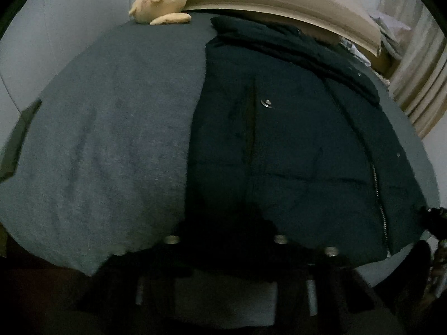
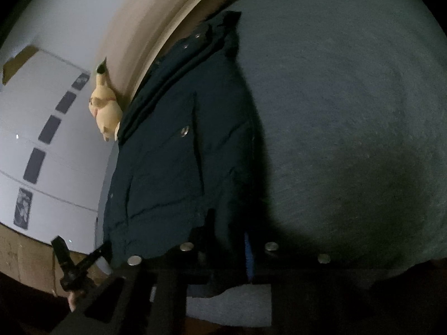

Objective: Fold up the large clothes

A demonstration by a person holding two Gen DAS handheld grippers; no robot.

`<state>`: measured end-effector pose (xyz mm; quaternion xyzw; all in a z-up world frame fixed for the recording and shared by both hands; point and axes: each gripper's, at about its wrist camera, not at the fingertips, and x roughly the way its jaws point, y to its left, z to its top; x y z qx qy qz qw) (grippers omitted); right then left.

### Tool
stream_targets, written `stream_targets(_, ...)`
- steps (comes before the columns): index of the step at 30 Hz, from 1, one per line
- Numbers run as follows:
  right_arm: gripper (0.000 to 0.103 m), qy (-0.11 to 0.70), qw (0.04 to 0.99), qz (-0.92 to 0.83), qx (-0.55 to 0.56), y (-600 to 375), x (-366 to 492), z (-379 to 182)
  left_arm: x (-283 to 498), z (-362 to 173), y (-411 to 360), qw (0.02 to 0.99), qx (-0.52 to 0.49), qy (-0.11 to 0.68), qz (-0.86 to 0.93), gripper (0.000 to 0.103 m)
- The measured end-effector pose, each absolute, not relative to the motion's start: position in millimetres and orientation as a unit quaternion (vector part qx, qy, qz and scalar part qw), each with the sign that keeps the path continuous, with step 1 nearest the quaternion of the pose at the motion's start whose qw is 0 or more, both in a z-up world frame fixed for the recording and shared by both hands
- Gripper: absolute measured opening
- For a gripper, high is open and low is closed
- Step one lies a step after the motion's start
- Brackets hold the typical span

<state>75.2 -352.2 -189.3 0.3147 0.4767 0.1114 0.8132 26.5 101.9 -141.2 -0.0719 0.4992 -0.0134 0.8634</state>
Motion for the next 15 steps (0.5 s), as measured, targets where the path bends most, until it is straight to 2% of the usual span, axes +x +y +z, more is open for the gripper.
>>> stream_targets(5, 0.011, 0.479, 0.823, 0.110, 0.287, -345, 71, -178, 20, -139, 105, 0.865, -0.070, 0.496, -0.010, 0.009)
stream_targets(11, 0.010, 0.485, 0.826, 0.102, 0.270, -349, 60, -175, 7, -137, 108, 0.867, -0.070, 0.494, -0.011, 0.005)
stream_targets(15, 0.010, 0.486, 0.824, 0.090, 0.277, -359, 56, -174, -1, -134, 119, 0.868, -0.103, 0.484, -0.029, 0.004)
